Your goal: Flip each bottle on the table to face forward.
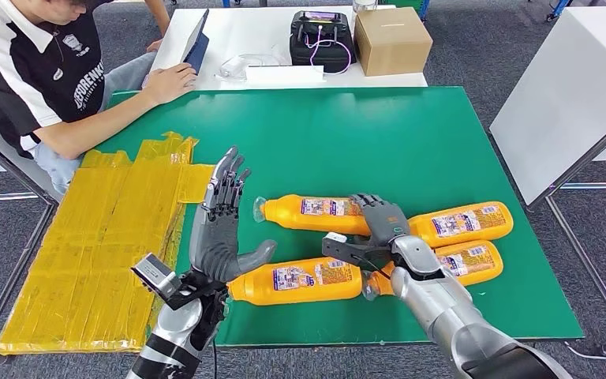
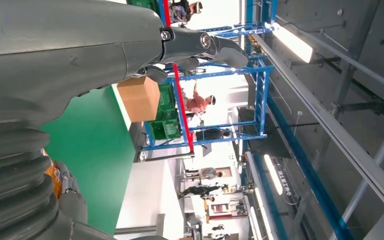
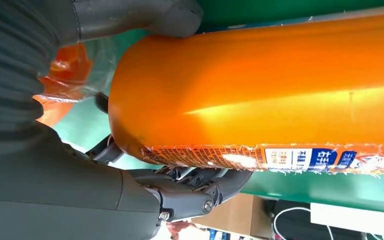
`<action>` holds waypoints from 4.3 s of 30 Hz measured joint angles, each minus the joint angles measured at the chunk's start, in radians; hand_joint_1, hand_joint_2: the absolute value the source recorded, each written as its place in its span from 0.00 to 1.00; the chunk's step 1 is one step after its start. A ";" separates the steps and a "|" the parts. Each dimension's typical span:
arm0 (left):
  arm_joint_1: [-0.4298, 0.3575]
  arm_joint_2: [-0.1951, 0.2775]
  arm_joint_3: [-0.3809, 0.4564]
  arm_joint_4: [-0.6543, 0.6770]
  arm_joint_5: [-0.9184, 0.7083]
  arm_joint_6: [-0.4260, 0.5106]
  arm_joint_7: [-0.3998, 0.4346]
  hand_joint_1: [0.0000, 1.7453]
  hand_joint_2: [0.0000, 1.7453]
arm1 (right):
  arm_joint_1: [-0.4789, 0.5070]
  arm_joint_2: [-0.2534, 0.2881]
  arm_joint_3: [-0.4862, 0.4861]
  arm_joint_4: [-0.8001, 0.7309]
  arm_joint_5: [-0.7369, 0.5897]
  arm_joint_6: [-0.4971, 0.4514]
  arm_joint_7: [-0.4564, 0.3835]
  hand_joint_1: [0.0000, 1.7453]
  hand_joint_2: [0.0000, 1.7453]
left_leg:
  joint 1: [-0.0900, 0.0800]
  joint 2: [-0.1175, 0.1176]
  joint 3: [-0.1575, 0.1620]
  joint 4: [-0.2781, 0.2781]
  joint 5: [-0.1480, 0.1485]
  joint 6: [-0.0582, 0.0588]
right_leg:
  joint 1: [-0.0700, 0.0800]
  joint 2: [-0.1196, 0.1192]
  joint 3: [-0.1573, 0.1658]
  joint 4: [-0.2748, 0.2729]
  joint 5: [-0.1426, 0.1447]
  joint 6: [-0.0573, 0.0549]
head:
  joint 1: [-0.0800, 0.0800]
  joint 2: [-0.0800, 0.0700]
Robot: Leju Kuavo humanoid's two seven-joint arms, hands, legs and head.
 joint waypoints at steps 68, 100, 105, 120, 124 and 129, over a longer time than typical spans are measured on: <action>-0.040 -0.003 -0.046 0.069 -0.016 -0.007 0.090 0.00 1.00 | 0.436 0.282 0.010 -0.667 -0.755 0.040 -0.430 1.00 1.00 | 0.000 0.000 -0.002 0.000 0.000 0.000 | 0.000 0.000 -0.002 0.000 0.000 0.000 | 0.000 0.000; -0.044 -0.003 0.022 0.063 0.120 0.004 0.089 1.00 1.00 | 0.377 0.293 0.060 -0.474 -0.715 0.024 -0.437 1.00 1.00 | 0.000 0.001 -0.002 0.000 0.000 0.000 | 0.000 0.000 -0.003 0.000 0.000 0.000 | 0.000 0.000; -0.043 -0.003 0.022 0.061 0.120 0.005 0.087 1.00 1.00 | 0.387 0.293 0.059 -0.487 -0.716 0.012 -0.440 1.00 1.00 | 0.000 0.001 -0.002 0.000 0.000 -0.001 | 0.000 0.000 -0.003 0.000 0.000 0.000 | 0.000 0.000; -0.050 -0.009 0.013 -0.003 0.016 0.121 0.056 1.00 1.00 | 0.518 0.265 0.062 -0.753 -0.655 -0.082 -0.425 0.00 0.25 | 0.000 0.000 -0.002 -0.001 -0.001 0.000 | 0.000 0.000 -0.003 0.000 0.000 0.000 | 0.000 0.000; -0.063 0.000 0.024 -0.021 -0.073 0.226 0.069 1.00 1.00 | 0.555 0.242 0.065 -0.876 -0.737 -0.043 -0.441 0.00 1.00 | 0.000 0.000 -0.002 -0.001 -0.001 0.000 | 0.000 0.000 -0.002 0.000 0.000 0.000 | 0.000 0.000; -0.095 0.056 0.094 -0.018 -0.296 0.389 0.123 1.00 1.00 | 0.608 0.187 0.055 -1.073 -0.846 0.057 -0.443 0.00 1.00 | 0.000 0.000 -0.002 -0.001 0.000 -0.001 | 0.000 0.000 -0.003 0.000 0.000 0.000 | 0.001 0.000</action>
